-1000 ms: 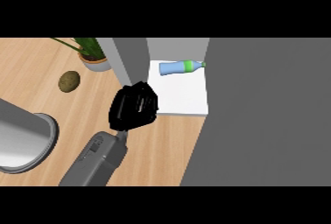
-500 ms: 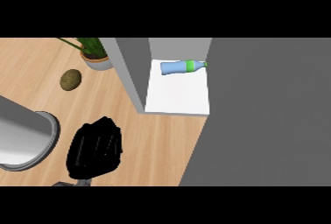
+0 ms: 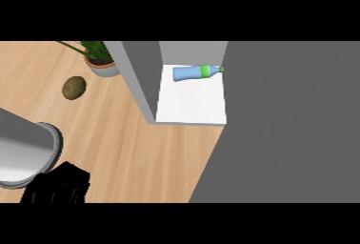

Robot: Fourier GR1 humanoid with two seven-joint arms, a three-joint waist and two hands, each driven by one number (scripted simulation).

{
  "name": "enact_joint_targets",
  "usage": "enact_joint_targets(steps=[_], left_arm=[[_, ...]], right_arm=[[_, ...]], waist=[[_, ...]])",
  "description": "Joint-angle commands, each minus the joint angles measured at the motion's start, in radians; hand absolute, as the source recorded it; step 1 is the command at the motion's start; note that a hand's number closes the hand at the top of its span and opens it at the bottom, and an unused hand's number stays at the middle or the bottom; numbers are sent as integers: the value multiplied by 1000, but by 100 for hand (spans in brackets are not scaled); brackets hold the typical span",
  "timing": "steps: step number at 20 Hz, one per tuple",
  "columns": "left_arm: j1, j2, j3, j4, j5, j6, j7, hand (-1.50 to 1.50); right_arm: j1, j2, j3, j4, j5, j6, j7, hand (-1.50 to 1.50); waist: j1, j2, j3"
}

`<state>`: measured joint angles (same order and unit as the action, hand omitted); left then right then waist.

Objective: Pick up the bottled water, place it into the cabinet and close the cabinet

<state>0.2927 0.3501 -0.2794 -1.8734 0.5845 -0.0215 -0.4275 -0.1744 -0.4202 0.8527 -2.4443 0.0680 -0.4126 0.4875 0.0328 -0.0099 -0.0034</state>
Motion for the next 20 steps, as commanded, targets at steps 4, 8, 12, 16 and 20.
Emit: enact_joint_targets(steps=[4,8,12,16,20], left_arm=[[225,74,78,-153,43,-91,-65,150],[297,140,202,-188,162,-155,-34,150],[316,145,248,-187,202,-200,-18,150],[333,151,283,-153,201,-262,-42,150],[386,154,343,-137,251,-340,-62,150]], right_arm=[[-269,279,-1,58,85,-15,242,150],[-399,393,-167,211,25,3,270,150],[-512,417,-240,361,-35,-35,243,150],[-613,419,-395,529,-144,51,144,150],[-620,420,-451,674,-181,124,24,150]], waist=[[-5,3,1],[-1,8,2],[-9,10,3],[-6,14,3],[-4,13,3]])
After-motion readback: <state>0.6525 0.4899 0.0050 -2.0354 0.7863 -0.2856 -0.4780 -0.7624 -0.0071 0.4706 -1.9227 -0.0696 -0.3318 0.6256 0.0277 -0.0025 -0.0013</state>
